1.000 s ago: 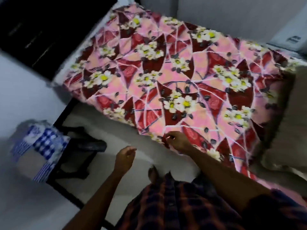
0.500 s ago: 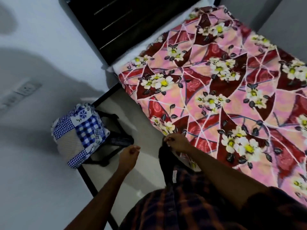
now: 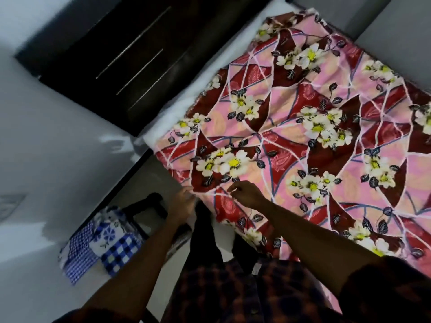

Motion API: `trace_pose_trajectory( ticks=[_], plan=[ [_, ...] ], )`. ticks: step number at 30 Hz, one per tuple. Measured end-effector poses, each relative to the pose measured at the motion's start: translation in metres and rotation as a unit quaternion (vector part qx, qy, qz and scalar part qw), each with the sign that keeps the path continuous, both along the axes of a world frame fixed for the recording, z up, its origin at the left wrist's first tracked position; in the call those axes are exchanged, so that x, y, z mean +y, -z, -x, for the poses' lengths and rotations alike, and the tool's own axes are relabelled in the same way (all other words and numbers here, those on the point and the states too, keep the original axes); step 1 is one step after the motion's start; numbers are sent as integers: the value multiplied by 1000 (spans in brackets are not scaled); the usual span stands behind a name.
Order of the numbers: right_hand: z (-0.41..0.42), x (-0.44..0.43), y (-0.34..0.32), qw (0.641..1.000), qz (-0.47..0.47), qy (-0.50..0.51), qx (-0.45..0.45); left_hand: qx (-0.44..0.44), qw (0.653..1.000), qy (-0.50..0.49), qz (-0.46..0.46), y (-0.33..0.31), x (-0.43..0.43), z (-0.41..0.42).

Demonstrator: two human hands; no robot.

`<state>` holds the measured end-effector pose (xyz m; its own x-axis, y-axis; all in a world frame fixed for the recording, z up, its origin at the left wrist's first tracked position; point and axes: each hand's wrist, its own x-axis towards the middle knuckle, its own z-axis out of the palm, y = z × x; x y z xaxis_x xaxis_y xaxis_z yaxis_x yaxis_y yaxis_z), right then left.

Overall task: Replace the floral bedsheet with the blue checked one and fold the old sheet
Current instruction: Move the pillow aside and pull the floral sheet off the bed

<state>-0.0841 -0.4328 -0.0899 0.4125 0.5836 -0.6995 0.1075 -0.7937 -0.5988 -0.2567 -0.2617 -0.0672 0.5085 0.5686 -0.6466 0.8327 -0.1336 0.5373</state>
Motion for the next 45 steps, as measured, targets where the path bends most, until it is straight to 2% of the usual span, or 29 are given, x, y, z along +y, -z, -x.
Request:
trace_pose_trajectory(
  ticks=[4, 8, 12, 16, 22, 25, 29, 32, 36, 42, 45],
  plan=[
    [-30, 32, 17, 996, 32, 79, 9, 9, 1000, 15, 25, 34, 73, -52],
    [-38, 58, 39, 971, 80, 224, 25, 43, 997, 59, -2, 73, 139, -91],
    [-33, 89, 60, 960, 114, 255, 35, 91, 989, 115, -17, 115, 181, -125],
    [-29, 114, 70, 951, 103, 290, 39, 162, 972, 155, -69, 119, 161, -138],
    [-24, 124, 67, 938, 98, 332, 19, 158, 958, 220, -90, 114, 95, -131],
    [-18, 106, 63, 923, 110, 368, 22, 172, 958, 216, -78, 111, 82, -122],
    [-5, 68, 63, 908, 122, 400, 35, 118, 967, 220, -51, 109, 79, -108],
    [7, 36, 67, 904, 140, 399, 59, 138, 960, 235, -61, 109, 80, -104],
    [17, 8, 70, 918, 140, 357, 101, 135, 954, 230, -139, 92, 93, -113],
    [20, 9, 73, 955, 108, 257, 103, 230, 941, 187, -164, 99, 154, -113],
    [18, 35, 69, 971, 54, 213, 93, 163, 968, 155, -111, 82, 180, -109]
  ],
)
